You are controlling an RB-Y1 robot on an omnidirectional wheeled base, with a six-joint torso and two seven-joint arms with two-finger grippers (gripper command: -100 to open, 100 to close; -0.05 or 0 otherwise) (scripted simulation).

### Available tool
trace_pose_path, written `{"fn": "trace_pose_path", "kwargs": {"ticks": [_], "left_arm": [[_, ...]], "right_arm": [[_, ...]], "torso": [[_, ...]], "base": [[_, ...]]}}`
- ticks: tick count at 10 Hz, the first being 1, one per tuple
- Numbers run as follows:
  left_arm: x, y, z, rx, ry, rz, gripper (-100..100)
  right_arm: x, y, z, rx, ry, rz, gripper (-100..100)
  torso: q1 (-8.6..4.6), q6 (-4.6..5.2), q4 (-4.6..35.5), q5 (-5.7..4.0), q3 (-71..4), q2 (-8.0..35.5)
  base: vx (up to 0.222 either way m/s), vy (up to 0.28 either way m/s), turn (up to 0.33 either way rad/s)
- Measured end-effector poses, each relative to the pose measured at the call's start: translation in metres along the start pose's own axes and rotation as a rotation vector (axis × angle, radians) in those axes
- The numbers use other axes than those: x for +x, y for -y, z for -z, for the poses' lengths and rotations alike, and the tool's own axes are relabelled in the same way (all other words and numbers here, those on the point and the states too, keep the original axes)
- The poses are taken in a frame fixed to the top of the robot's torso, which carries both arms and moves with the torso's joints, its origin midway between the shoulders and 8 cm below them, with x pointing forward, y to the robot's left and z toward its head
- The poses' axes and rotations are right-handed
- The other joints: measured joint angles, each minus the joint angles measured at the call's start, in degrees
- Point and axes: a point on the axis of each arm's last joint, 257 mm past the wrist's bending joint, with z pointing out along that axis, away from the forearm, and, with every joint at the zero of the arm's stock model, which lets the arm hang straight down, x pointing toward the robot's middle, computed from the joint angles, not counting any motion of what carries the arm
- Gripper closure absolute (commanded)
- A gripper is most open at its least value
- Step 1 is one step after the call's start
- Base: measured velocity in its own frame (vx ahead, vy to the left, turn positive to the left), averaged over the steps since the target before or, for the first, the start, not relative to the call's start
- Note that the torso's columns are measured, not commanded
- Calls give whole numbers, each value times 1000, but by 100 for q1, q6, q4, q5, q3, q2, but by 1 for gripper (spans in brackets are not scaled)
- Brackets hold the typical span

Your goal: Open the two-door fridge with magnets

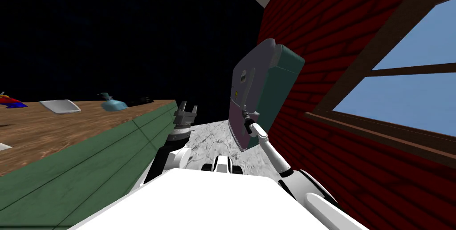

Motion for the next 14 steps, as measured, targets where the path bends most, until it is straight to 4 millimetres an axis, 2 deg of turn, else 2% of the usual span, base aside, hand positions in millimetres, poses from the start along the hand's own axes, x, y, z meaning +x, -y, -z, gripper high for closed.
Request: {"fn": "trace_pose_path", "kwargs": {"ticks": [1,2,3,5,7,9,11,13,14], "left_arm": [[0,0,0,0,0,0,0],[0,0,0,0,0,0,0],[0,0,0,0,0,0,0],[0,0,0,0,0,0,0],[0,0,0,0,0,0,0],[0,0,0,0,0,0,0],[0,0,0,0,0,0,0],[0,0,0,0,0,0,0],[0,0,0,0,0,0,0]], "right_arm": [[8,-16,7,-30,-31,-4,100],[10,-23,12,-50,-43,-7,100],[23,-26,21,-52,-92,-16,100],[38,-27,40,-59,-139,-38,100],[44,-47,57,-98,-180,-45,100],[49,-68,72,-149,-205,-49,100],[57,-78,78,-177,-252,-41,100],[87,-72,97,-174,-334,-57,100],[92,-68,107,-170,-363,-66,100]], "torso": [[-27,10,-30,-18,-17,-27],[-50,20,-38,-27,-22,-33],[-52,15,-24,-25,-23,-38],[-55,14,-16,-23,-24,-40],[-103,28,-50,-52,-33,-56],[-113,57,-26,-47,-11,-22],[-109,44,-17,-44,-6,-17],[-103,25,-16,-40,-26,-47],[-109,24,-21,-47,-24,-45]], "base": [[1,5,210],[1,32,321],[0,42,380],[24,14,337],[-1,-5,325],[-5,6,31],[-1,14,150],[23,9,431],[21,-1,487]]}}
